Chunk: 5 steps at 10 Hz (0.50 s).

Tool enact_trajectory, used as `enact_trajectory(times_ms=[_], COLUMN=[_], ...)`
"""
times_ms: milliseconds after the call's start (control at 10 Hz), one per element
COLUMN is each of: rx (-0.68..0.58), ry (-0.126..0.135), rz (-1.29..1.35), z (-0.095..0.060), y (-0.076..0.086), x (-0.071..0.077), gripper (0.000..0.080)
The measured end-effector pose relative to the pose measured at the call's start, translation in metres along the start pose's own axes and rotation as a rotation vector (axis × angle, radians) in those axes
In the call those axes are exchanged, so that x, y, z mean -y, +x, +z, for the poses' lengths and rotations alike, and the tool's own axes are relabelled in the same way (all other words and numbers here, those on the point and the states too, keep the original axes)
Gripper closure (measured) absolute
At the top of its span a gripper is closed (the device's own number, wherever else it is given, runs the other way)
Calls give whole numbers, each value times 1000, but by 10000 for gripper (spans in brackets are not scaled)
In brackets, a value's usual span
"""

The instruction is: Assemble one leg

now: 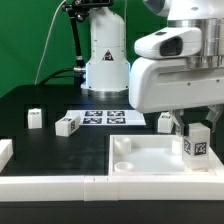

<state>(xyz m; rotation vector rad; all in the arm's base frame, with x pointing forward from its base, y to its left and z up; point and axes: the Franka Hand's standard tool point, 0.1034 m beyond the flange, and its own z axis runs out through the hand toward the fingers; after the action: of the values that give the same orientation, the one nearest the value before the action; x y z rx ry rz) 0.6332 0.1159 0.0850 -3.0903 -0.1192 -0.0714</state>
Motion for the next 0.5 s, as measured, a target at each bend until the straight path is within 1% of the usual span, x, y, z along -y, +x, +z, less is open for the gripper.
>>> enact_trajectory(times_ms=[300, 500], rx=[-6, -10], ry=[-1, 5], rz=[443, 723], z=[1, 1], y=[-1, -1], x=[3, 4], gripper=[508, 508])
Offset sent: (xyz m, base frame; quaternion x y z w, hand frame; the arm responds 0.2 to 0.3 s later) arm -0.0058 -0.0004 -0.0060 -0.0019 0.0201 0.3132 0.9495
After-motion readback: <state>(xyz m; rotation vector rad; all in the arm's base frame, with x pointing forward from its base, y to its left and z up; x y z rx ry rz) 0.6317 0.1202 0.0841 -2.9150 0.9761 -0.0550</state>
